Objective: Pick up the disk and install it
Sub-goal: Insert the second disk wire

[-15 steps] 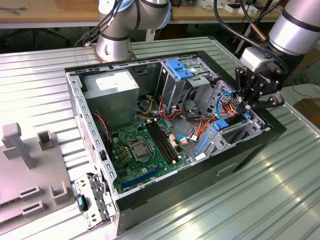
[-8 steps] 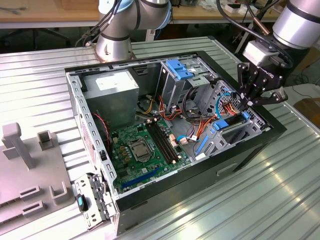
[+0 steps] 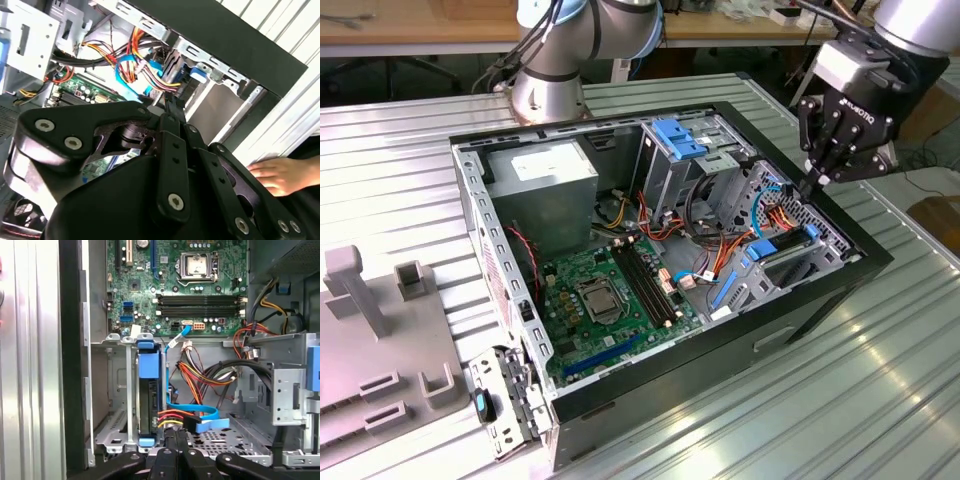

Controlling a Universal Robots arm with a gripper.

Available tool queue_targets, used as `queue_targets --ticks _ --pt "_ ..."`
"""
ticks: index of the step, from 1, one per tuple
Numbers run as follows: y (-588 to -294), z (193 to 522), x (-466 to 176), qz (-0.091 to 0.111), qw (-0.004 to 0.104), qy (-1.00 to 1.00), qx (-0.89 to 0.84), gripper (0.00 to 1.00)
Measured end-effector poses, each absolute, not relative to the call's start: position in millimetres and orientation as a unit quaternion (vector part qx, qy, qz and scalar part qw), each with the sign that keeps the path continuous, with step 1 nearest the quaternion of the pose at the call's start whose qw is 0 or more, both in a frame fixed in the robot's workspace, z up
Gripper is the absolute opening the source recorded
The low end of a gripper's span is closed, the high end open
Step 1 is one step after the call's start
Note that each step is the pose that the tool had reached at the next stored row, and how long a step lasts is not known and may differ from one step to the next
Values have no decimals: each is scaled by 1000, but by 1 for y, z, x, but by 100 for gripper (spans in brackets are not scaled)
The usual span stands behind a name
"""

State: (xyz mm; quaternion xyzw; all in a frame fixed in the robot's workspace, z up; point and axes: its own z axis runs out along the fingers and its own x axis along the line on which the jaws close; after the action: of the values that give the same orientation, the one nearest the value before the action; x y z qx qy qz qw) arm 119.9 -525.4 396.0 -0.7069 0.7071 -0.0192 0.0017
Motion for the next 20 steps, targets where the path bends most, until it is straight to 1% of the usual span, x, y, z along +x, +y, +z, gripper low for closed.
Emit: queue_targets --ticks 2,4,5,6,8,12,13,16,17,18,20 --pt "-511 396 120 -23 -6 707 -707 11" --pt "-503 396 120 -16 -14 707 -707 11" --pt "-502 396 120 -11 -19 707 -707 11" --pt "-502 396 121 -10 -26 707 -707 11" --pt "-502 396 121 -13 -29 707 -707 11" --pt "-502 396 121 -14 -31 707 -707 11" --pt "-502 396 121 -15 -32 707 -707 18" --pt "-502 394 121 -20 -37 706 -706 18" --pt "-502 392 121 -22 -40 706 -706 19" --pt "-501 390 121 -26 -43 706 -706 25" --pt "-501 389 121 -31 -48 706 -706 25"
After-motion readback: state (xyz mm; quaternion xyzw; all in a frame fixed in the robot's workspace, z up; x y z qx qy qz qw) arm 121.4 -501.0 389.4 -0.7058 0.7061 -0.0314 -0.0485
